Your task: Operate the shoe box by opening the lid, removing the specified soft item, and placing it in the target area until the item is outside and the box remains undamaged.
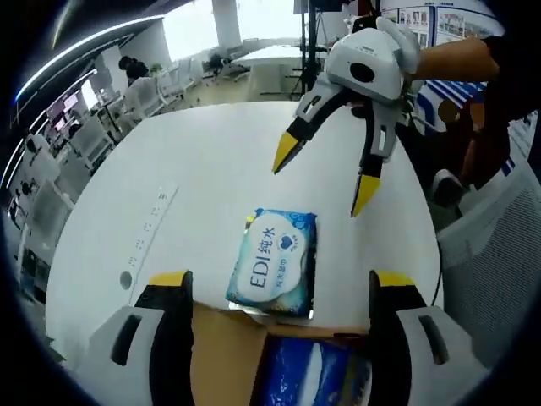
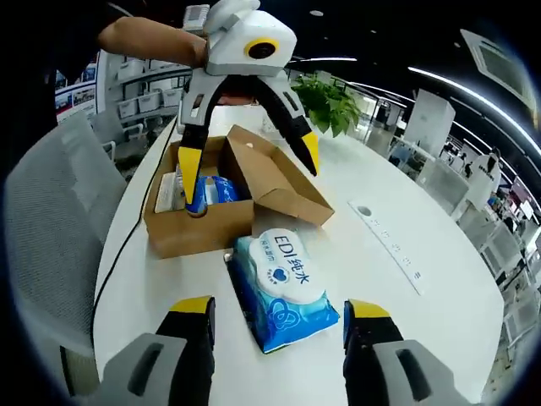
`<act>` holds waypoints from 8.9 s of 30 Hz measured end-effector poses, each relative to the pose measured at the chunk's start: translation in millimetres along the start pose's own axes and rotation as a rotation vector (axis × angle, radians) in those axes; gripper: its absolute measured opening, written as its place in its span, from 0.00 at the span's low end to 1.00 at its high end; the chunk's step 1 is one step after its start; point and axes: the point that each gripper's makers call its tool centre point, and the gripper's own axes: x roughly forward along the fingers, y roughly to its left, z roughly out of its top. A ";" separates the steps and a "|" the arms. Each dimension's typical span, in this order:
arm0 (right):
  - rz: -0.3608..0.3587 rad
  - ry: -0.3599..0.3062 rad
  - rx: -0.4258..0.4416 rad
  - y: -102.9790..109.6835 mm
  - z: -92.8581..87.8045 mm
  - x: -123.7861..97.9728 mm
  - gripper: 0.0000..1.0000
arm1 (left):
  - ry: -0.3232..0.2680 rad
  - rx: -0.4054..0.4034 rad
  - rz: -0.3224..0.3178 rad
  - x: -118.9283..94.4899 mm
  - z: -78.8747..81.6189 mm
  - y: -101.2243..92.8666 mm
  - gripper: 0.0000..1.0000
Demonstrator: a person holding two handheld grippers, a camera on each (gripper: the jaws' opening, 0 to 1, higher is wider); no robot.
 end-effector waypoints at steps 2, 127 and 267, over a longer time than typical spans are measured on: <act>-0.005 -0.007 0.000 2.6 5.2 -2.4 0.59 | -0.013 -0.005 0.009 -8.5 1.4 -0.2 0.87; -0.056 0.122 -0.214 94.8 93.9 165.3 0.25 | -0.322 -0.542 0.650 -253.5 -210.9 -165.1 0.99; -0.315 -0.184 -0.284 45.8 219.4 -13.0 0.00 | -0.313 -0.556 0.590 -234.2 -208.6 -175.4 0.99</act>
